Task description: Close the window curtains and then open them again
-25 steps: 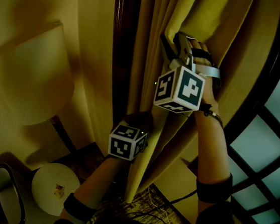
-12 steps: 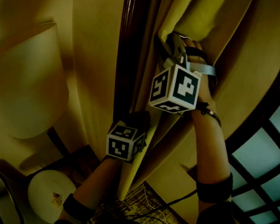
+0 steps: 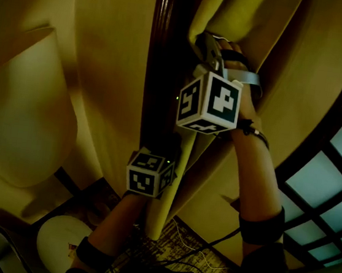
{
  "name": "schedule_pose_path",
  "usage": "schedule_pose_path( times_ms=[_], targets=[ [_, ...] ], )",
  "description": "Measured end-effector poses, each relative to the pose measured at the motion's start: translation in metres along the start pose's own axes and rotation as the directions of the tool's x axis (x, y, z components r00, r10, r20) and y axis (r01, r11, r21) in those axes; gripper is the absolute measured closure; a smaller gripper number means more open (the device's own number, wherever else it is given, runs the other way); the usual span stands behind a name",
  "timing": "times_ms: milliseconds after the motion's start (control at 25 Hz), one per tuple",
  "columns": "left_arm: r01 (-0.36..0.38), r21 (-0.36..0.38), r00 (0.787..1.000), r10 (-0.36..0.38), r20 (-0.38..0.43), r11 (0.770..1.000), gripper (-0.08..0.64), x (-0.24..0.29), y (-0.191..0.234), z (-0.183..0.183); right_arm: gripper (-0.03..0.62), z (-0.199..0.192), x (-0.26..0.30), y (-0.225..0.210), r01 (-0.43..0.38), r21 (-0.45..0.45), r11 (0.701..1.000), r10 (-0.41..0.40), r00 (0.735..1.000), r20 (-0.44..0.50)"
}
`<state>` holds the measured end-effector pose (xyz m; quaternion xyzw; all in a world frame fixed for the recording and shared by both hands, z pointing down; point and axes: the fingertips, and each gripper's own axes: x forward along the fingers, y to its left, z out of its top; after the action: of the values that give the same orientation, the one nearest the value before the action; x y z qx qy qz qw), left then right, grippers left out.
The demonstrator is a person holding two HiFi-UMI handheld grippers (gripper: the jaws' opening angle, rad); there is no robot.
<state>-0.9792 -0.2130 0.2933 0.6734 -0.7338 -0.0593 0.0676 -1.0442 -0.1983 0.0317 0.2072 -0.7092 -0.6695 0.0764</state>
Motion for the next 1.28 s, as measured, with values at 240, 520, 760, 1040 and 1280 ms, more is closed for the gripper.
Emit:
schedule_pose_path(
  times_ms=[240, 520, 760, 1040, 1280],
  targets=[
    [0.060, 0.009, 0.998, -0.060, -0.019, 0.998, 0.556, 0.000, -0.005, -0.004, 0.537, -0.005, -0.006, 0.001, 0.036, 0.035, 0.999, -0.035, 0.999, -0.041],
    [0.073, 0.051, 0.997, -0.072, -0.011, 0.996, 0.556, 0.001, -0.021, -0.019, 0.534, -0.020, -0.033, -0.007, 0.117, 0.170, 0.979, -0.108, 0.992, -0.062],
    [0.083, 0.049, 0.996, -0.080, -0.047, 0.995, 0.556, -0.010, -0.057, -0.048, 0.410, -0.037, -0.087, 0.005, 0.145, 0.289, 0.946, -0.132, 0.989, -0.063],
    [0.064, 0.074, 0.995, -0.058, -0.082, 0.995, 0.556, -0.039, -0.109, -0.079, 0.387, -0.068, -0.212, -0.012, 0.194, 0.656, 0.729, -0.208, 0.976, -0.057],
    [0.082, 0.093, 0.989, -0.070, -0.129, 0.992, 0.556, -0.090, -0.182, -0.107, 0.394, -0.118, -0.344, 0.028, 0.223, 0.787, 0.575, -0.158, 0.974, -0.160]
  ],
)
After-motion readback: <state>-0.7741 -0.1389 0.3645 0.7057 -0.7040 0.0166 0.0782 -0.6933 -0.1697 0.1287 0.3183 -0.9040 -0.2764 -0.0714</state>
